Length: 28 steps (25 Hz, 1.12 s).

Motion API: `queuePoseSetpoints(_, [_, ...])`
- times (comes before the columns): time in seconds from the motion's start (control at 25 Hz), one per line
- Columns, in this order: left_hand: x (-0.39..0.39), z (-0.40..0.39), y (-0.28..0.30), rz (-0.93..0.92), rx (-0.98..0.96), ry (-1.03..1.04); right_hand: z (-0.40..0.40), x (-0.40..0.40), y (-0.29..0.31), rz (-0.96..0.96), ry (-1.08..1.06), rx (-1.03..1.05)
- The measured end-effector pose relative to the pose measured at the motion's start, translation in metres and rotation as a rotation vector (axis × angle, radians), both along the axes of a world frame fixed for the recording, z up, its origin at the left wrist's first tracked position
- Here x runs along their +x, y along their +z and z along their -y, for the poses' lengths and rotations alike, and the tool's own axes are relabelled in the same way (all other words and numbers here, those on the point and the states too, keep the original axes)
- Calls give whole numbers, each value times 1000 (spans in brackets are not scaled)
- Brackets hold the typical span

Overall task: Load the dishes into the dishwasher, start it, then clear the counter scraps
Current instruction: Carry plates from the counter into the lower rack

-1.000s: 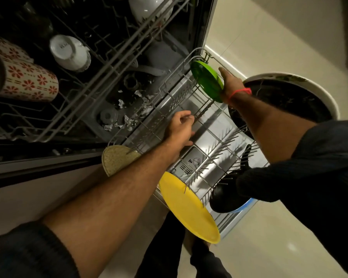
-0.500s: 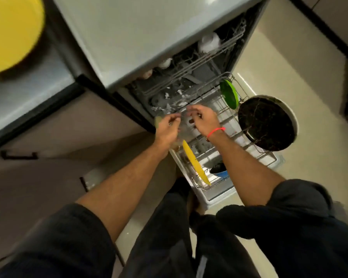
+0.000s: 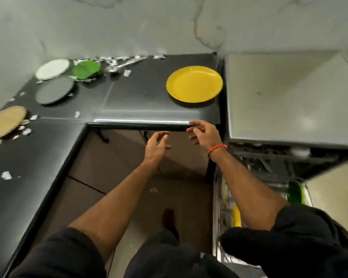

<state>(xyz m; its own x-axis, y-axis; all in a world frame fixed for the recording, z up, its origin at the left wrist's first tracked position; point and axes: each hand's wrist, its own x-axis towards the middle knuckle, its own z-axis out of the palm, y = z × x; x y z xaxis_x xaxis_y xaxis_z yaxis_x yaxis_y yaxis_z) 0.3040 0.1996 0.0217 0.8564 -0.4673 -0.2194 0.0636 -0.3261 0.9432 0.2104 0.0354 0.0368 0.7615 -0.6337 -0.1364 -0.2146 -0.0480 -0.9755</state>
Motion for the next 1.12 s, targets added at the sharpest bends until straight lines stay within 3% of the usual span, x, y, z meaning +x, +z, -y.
queuePoseSetpoints(0.36, [176, -83, 28, -13, -154, 287, -76, 199, 40, 23, 242, 57])
queuePoseSetpoints(0.52, [269, -97, 27, -26, -129, 308, -91, 291, 36, -22, 254, 60])
queuePoseSetpoints(0.72, [389, -115, 25, -36, -24, 297, -104, 408, 28, -32, 191, 226])
queuePoseSetpoints(0.92, [492, -115, 25, -130, -52, 360, -123, 500, 27, -22, 129, 424])
queuePoseSetpoints(1.12, [562, -104, 8, -324, -144, 446, -135, 565, 17, -112, 177, 432])
